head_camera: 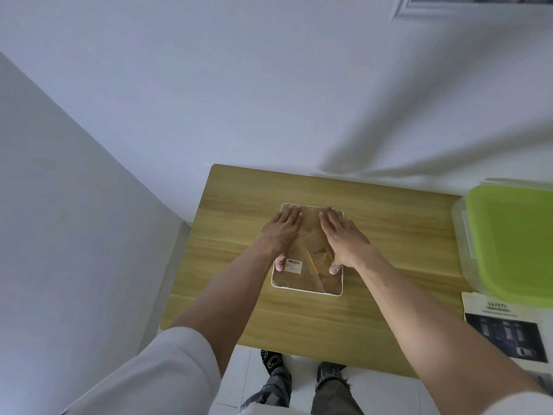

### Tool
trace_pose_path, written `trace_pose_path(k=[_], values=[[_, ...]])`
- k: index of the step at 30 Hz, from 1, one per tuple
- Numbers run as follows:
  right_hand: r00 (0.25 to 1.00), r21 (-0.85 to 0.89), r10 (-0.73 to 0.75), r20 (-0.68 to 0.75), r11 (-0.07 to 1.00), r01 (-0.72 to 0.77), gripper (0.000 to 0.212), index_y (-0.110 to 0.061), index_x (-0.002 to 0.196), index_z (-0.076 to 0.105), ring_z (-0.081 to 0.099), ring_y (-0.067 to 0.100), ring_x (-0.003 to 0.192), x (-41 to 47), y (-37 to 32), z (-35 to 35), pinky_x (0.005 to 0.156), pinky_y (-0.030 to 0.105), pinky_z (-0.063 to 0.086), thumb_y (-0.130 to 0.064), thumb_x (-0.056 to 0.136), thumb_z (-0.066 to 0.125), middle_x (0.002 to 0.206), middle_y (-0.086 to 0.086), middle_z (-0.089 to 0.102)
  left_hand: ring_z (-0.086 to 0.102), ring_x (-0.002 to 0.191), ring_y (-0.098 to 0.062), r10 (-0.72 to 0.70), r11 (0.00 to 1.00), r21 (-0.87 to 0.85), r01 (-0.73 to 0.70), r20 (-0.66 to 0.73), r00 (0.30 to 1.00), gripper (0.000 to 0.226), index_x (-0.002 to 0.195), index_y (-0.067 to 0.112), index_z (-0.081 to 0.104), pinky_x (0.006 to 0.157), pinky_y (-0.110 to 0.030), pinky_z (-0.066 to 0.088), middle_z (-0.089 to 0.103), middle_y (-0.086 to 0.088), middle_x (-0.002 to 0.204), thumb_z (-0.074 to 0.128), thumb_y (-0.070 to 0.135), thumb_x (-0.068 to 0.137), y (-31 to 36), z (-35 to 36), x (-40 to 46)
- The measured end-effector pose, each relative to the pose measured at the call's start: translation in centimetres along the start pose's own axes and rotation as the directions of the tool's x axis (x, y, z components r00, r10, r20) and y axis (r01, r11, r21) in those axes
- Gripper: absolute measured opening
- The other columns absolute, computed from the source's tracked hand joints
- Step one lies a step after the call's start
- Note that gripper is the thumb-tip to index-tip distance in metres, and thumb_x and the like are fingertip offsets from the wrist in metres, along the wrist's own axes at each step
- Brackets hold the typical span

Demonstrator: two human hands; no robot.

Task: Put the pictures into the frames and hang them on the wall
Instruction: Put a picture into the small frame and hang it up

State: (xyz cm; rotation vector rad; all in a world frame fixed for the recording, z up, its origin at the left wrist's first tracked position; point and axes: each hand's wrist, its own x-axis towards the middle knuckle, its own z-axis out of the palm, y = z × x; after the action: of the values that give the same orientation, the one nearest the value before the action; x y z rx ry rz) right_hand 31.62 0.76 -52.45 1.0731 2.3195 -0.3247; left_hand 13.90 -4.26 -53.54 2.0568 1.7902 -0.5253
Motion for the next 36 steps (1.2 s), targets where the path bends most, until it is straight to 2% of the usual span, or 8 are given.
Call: trace_pose_path(k=[9, 21, 23, 25, 27, 31, 34, 36], values=[[0.987, 0.166, -0.145, 0.069, 0.977, 0.132, 0.146, -0.009, 0.155, -0.019, -0.023, 0.024, 0.15, 1.6, 1.6, -0.1, 0.122, 0.034, 0.0, -0.036, 0.063, 0.091, 0.161, 0.008, -0.028, -0.019, 0.149, -0.026, 0.08, 0.995, -0.07, -0.07, 0.152, 0.985, 0.156, 0.151, -0.001, -0.017, 0.12, -0.031, 0.001, -0.027, -0.014, 0.159, 0.096, 0.031, 0.048, -1.2, -0.6, 0.8], [0.998, 0.28, -0.055, 0.005, 0.959, 0.051, 0.135, -0.016, 0.158, -0.006, -0.01, 0.02, 0.152, 0.1, 1.3, 0.7, 0.124, 0.037, 0.012, -0.026, 0.065, 0.091, 0.163, 0.001, -0.023, -0.018, 0.149, -0.027, 0.024, 0.983, -0.184, -0.009, 0.081, 0.996, 0.14, 0.154, 0.002, -0.007, 0.123, -0.038, 0.002, -0.023, -0.01, 0.16, 0.093, 0.021, 0.058, -0.2, 0.3, -0.3], [0.998, 0.56, 0.051, -0.023, 0.828, -0.029, 0.116, -0.022, 0.159, 0.006, 0.002, 0.02, 0.153, -1.7, 0.7, 1.5, 0.119, 0.035, 0.024, -0.013, 0.073, 0.083, 0.166, -0.002, -0.013, -0.006, 0.151, -0.03, -0.025, 0.94, -0.339, 0.033, 0.029, 0.999, 0.115, 0.152, 0.004, 0.015, 0.123, -0.043, 0.012, -0.008, -0.009, 0.163, 0.088, 0.019, 0.065, 0.2, 1.4, -1.3], [0.958, 0.804, 0.274, -0.078, 0.586, -0.102, 0.083, -0.024, 0.154, 0.027, 0.023, 0.025, 0.149, -3.5, -0.2, 2.3, 0.112, 0.034, 0.033, -0.011, 0.084, 0.07, 0.164, 0.003, 0.017, 0.019, 0.146, -0.032, -0.169, 0.819, -0.562, 0.111, -0.051, 0.984, 0.082, 0.141, 0.009, 0.033, 0.117, -0.043, 0.027, 0.018, -0.011, 0.156, 0.078, 0.02, 0.073, 0.5, 2.2, -2.4], [0.875, 0.898, 0.476, -0.088, 0.417, -0.137, 0.056, -0.015, 0.141, 0.048, 0.044, 0.028, 0.136, -4.6, -1.3, 2.6, 0.105, 0.034, 0.038, -0.01, 0.087, 0.061, 0.143, 0.008, 0.049, 0.038, 0.134, -0.036, -0.331, 0.694, -0.69, 0.208, -0.049, 0.942, 0.064, 0.136, 0.013, 0.04, 0.106, -0.043, 0.04, 0.035, -0.014, 0.143, 0.069, 0.021, 0.079, 1.0, 2.6, -3.1], [0.837, 0.969, 0.543, 0.064, 0.165, -0.182, 0.044, -0.012, 0.129, 0.059, 0.062, 0.026, 0.114, -4.7, -2.6, 2.3, 0.092, 0.034, 0.048, -0.003, 0.086, 0.06, 0.127, 0.005, 0.066, 0.059, 0.106, -0.034, -0.483, 0.476, -0.844, 0.249, -0.014, 0.875, 0.035, 0.112, 0.005, 0.062, 0.084, -0.037, 0.051, 0.063, -0.016, 0.113, 0.065, 0.01, 0.078, 1.6, 1.6, -3.9], [0.78, 0.977, 0.593, 0.199, -0.056, -0.206, 0.058, 0.002, 0.142, 0.045, 0.056, 0.031, 0.122, -4.8, -3.0, 2.0, 0.091, 0.034, 0.044, -0.003, 0.087, 0.066, 0.129, 0.013, 0.062, 0.061, 0.095, -0.023, -0.558, 0.181, -0.949, 0.259, 0.118, 0.822, 0.047, 0.118, 0.009, 0.063, 0.075, -0.031, 0.05, 0.068, -0.004, 0.109, 0.067, 0.002, 0.072, 1.6, 1.0, -4.4], [0.759, 0.975, 0.613, 0.219, -0.112, -0.191, 0.044, 0.004, 0.129, 0.056, 0.06, 0.033, 0.112, -5.1, -2.9, 2.2, 0.088, 0.035, 0.046, 0.0, 0.086, 0.066, 0.108, 0.01, 0.063, 0.063, 0.1, -0.021, -0.566, 0.032, -0.971, 0.238, 0.179, 0.805, 0.066, 0.131, 0.009, 0.056, 0.083, -0.034, 0.054, 0.066, -0.001, 0.114, 0.071, 0.002, 0.067, 1.6, 1.1, -4.5]])
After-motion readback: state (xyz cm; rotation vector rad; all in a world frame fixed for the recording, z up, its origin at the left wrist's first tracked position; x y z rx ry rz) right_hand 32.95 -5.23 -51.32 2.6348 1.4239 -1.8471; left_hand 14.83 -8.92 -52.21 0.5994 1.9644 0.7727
